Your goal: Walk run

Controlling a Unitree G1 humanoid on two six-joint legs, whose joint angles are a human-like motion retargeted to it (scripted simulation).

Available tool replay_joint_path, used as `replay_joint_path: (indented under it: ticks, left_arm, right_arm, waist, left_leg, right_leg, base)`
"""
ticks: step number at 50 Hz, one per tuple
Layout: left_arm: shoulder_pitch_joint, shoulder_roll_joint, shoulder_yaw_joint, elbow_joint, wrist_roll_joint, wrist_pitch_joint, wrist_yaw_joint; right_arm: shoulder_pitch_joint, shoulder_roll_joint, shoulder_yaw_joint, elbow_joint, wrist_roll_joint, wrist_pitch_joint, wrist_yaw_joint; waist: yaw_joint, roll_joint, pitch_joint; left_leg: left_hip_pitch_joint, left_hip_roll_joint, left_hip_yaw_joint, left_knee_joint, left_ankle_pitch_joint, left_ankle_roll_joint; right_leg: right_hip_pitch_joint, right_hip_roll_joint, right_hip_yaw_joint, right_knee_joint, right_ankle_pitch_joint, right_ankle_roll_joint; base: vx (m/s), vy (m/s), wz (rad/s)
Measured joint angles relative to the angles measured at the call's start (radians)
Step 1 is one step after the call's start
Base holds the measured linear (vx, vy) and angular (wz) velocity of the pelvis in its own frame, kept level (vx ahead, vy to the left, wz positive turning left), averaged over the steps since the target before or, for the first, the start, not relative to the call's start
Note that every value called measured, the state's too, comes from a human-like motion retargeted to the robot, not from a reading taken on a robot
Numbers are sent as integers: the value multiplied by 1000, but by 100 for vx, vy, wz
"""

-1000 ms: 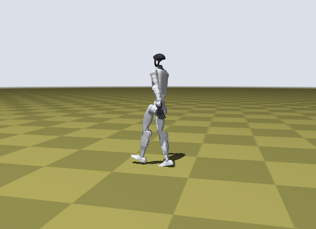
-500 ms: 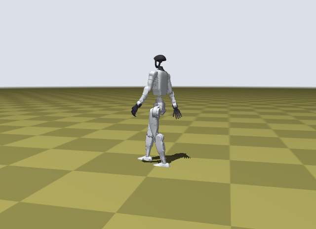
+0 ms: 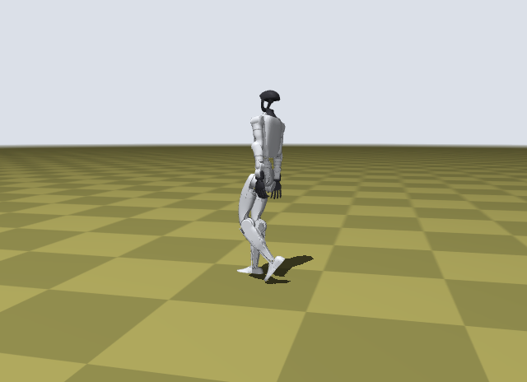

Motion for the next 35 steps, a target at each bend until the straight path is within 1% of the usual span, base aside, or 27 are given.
replay_joint_path:
  ticks: [2,4,8,10,12,14,15,17,18,19,20,22,23,25,27,28,29,30,32,33,35]
  left_arm:
    - [29,-6,8,-4,4,-10,10]
    - [47,-5,20,1,-4,-8,8]
    - [50,-8,60,21,-33,21,-11]
    - [48,-10,76,28,-63,25,-19]
    - [47,-12,93,24,-86,21,-24]
    - [45,-13,111,16,-99,18,-24]
    - [42,-13,119,13,-104,17,-23]
    - [29,-8,129,14,-118,22,-19]
    - [21,-5,136,15,-126,25,-17]
    - [16,-2,143,19,-134,27,-15]
    - [11,1,151,23,-143,27,-13]
    - [-2,15,158,40,-174,27,-13]
    - [-8,22,160,48,-195,29,-12]
    - [-33,38,155,64,-244,35,-8]
    - [-81,53,129,74,-294,36,-2]
    - [-111,57,110,73,-315,36,5]
    - [-137,58,92,64,-334,32,16]
    - [-162,57,74,50,-352,26,29]
    - [-216,49,39,6,-363,4,40]
    - [-236,45,22,-22,-360,-12,40]
    - [-271,39,-17,-87,-352,-45,32]
  right_arm:
    - [-31,5,26,-35,-9,-19,-6]
    - [-70,9,46,-76,-17,-32,-2]
    - [-125,6,53,-150,-25,-43,23]
    - [-139,3,54,-175,-19,-52,31]
    - [-144,1,54,-189,-9,-61,27]
    - [-141,2,53,-190,-4,-66,18]
    - [-137,2,52,-187,-4,-67,15]
    - [-122,3,48,-167,-15,-66,15]
    - [-113,4,45,-152,-25,-64,17]
    - [-101,5,42,-133,-39,-60,20]
    - [-87,6,39,-113,-55,-54,24]
    - [-48,16,29,-69,-97,-33,23]
    - [-26,22,31,-46,-113,-23,19]
    - [18,32,39,-1,-132,-13,9]
    - [48,26,49,43,-128,-14,16]
    - [59,19,48,59,-129,-13,28]
    - [73,19,44,67,-134,-8,38]
    - [89,23,40,71,-141,-2,46]
    - [120,27,17,65,-151,7,45]
    - [139,31,6,60,-149,5,36]
    - [177,35,-13,51,-134,-8,17]
  waist:
    - [40,-19,5]
    - [77,-19,19]
    - [119,11,52]
    - [125,20,61]
    - [136,13,61]
    - [146,1,58]
    - [156,-7,56]
    - [189,-15,52]
    - [204,-19,46]
    - [223,-24,39]
    - [243,-30,30]
    - [255,-33,8]
    - [251,-34,-4]
    - [230,-25,-16]
    - [193,-34,3]
    - [178,-38,14]
    - [184,-7,15]
    - [200,41,11]
    - [209,65,19]
    - [192,75,23]
    - [131,96,28]
  left_leg:
    - [-62,-51,-15,-77,-70,22]
    - [-113,-53,0,-217,-125,54]
    - [-150,-56,3,-546,-156,129]
    - [-159,-66,38,-691,-216,176]
    - [-168,-113,15,-813,-283,182]
    - [-166,-136,38,-891,-328,172]
    - [-163,-142,56,-908,-339,176]
    - [-152,-132,75,-866,-312,220]
    - [-144,-114,119,-837,-297,246]
    - [-138,-109,120,-827,-264,261]
    - [-133,-109,98,-826,-223,272]
    - [-109,-126,-21,-814,-190,259]
    - [-103,-116,-22,-792,-195,261]
    - [-95,-110,-80,-744,-239,275]
    - [-42,-119,-49,-709,-291,290]
    - [-3,-131,-35,-711,-309,298]
    - [21,-99,-39,-721,-323,295]
    - [39,-45,-53,-736,-333,286]
    - [70,-17,-41,-738,-356,271]
    - [92,-9,-38,-747,-359,268]
    - [129,-9,-69,-762,-369,267]
  right_leg:
    - [31,17,29,-8,-12,-12]
    - [67,51,35,-14,-30,-26]
    - [150,130,20,-28,-72,-51]
    - [195,157,5,-34,-95,-61]
    - [235,162,-18,-40,-110,-66]
    - [268,163,-39,-36,-116,-68]
    - [282,164,-39,-29,-114,-70]
    - [305,170,-36,-6,-83,-65]
    - [313,173,-32,8,-58,-59]
    - [322,167,-41,24,-19,-51]
    - [332,157,-56,40,27,-42]
    - [335,139,-105,100,183,-16]
    - [327,135,-111,147,279,4]
    - [271,157,-74,298,444,38]
    - [153,158,-51,599,479,56]
    - [105,132,-69,732,479,56]
    - [70,146,-86,762,479,43]
    - [41,181,-103,741,479,24]
    - [-37,176,-98,759,377,-16]
    - [-73,162,-112,758,328,-20]
    - [-148,146,-118,719,226,17]
  base:
    - [66,-18,-97]
    - [63,-18,-70]
    - [70,-11,-25]
    - [78,-10,8]
    - [74,-11,4]
    - [82,-10,-4]
    - [93,-8,-34]
    - [92,-7,-53]
    - [84,-7,-67]
    - [76,-8,-81]
    - [91,-6,-79]
    - [117,-3,-52]
    - [112,-3,-24]
    - [97,-5,7]
    - [101,-5,53]
    - [87,-2,24]
    - [69,0,-35]
    - [63,0,-76]
    - [65,0,-29]
    - [62,1,69]
    - [68,-1,138]
